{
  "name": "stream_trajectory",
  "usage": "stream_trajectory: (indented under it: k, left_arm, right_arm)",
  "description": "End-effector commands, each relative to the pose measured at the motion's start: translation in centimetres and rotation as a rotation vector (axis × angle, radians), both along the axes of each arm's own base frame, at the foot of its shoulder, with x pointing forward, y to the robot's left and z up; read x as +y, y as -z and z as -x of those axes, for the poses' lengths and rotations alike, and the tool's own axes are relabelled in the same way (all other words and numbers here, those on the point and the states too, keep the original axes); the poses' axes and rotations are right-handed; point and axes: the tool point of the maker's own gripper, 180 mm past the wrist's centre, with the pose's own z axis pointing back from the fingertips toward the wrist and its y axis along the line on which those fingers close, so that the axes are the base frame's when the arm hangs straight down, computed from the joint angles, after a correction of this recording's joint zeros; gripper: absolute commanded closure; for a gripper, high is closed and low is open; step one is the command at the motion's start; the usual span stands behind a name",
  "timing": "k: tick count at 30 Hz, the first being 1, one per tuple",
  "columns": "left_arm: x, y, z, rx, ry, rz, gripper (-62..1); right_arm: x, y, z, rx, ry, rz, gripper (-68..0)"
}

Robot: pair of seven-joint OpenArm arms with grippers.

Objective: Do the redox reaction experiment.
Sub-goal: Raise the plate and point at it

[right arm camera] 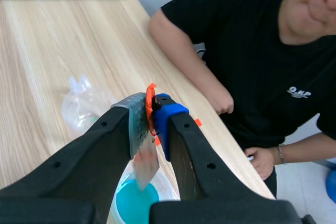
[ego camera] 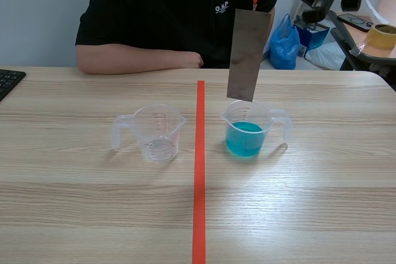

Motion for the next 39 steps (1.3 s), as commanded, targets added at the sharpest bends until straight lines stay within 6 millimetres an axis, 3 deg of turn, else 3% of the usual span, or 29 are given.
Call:
stream_trajectory:
  k: [1, 17, 31, 36, 39]
  left_arm:
    - [-0.2, -0.5, -0.4, -0.022, 0.007, 0.012, -4.0]
    - [-0.2, -0.5, -0.4, -0.022, 0.007, 0.012, -4.0]
    - [-0.3, -0.6, -0.5, -0.028, 0.008, 0.017, -4.0]
    - [-0.6, -1.4, -1.2, -0.076, 0.002, 0.055, -4.0]
    - [0.3, -2.7, -2.7, -0.141, -0.036, 0.089, -4.0]
  right_arm:
    - [-1.0, -1.4, -0.6, -0.037, 0.020, -0.016, -0.8]
    - [-3.2, 0.5, -1.8, -0.002, 0.030, -0.002, -0.8]
    - [-3.0, 0.5, -1.5, -0.004, -0.002, -0.016, -0.8]
    - [-3.0, 0.4, -1.5, -0.006, -0.003, -0.019, -0.8]
    - [-3.0, 0.4, -1.5, -0.006, -0.003, -0.019, -0.8]
